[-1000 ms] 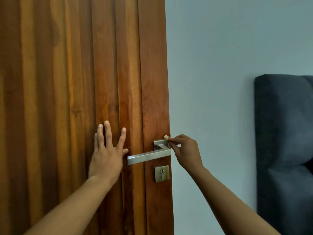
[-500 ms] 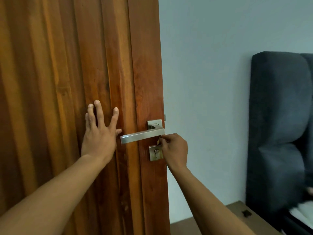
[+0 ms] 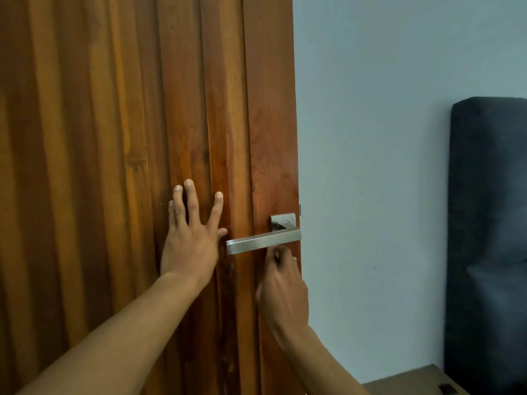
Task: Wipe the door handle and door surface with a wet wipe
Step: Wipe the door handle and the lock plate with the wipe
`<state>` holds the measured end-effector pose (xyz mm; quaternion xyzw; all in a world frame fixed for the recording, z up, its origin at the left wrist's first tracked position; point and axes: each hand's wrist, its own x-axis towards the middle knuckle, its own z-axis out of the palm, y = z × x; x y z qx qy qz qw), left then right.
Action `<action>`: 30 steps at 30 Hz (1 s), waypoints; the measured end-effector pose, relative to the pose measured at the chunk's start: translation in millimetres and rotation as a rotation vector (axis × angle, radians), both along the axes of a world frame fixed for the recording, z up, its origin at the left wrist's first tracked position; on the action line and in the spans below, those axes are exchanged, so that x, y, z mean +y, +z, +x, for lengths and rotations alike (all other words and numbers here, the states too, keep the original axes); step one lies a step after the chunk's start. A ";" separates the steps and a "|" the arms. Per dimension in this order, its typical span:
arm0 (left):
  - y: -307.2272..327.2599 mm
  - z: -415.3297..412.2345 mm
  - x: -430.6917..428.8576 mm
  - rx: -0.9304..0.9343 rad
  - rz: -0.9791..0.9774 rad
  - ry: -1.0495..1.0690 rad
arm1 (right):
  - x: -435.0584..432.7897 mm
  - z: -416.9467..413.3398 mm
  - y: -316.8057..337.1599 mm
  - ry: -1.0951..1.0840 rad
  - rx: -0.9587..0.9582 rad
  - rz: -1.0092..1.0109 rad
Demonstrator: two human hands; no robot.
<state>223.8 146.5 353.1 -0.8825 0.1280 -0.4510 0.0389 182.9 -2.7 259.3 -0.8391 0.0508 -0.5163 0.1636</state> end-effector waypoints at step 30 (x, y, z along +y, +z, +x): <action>0.1 2.4 3.9 -0.013 -0.013 -0.004 | 2.7 7.6 10.0 0.019 0.038 -0.308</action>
